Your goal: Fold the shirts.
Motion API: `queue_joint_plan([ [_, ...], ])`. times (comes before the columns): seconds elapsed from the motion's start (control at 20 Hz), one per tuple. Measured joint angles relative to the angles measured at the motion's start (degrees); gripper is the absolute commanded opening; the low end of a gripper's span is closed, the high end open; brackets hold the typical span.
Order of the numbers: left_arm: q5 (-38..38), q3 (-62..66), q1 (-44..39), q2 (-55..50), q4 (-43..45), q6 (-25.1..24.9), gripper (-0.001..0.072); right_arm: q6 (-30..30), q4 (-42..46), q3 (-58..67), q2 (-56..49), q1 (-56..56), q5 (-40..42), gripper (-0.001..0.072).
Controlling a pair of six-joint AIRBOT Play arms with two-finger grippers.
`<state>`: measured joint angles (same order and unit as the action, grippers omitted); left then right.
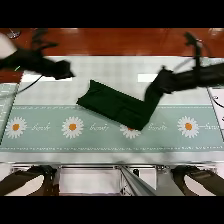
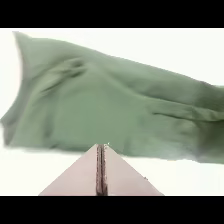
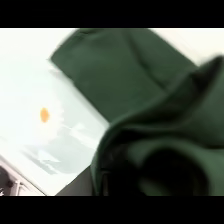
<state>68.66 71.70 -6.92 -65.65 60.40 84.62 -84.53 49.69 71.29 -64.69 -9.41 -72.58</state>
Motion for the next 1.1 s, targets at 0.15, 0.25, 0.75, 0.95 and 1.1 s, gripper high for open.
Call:
queue_joint_plan([
  [0.15, -4.6, -18.2, 2.3, 16.0, -0.1, 0.9, 0.0019, -0.6, -0.6, 10.3, -12.5, -7.6, 2.6, 0.004],
  [0.25, -6.4, -28.7, 2.9, 24.6, -0.9, 2.6, 0.0019, -1.3, -0.9, 18.2, -21.5, -11.9, 3.5, 0.004],
  [0.75, -12.8, -47.6, 3.6, 35.6, -5.3, 5.0, 0.0019, -6.9, -1.8, 43.6, -51.6, -21.7, 4.6, 0.0628],
  [0.95, -15.2, -48.3, 3.7, 34.4, -5.5, 5.0, 0.0019, -5.4, -1.9, 45.1, -49.5, -14.9, -4.3, 0.0625],
  [1.1, -16.1, -48.5, 3.7, 33.6, -5.5, 4.3, 0.0019, -2.0, 3.5, 43.6, -42.7, -6.6, -16.8, 0.0625],
])
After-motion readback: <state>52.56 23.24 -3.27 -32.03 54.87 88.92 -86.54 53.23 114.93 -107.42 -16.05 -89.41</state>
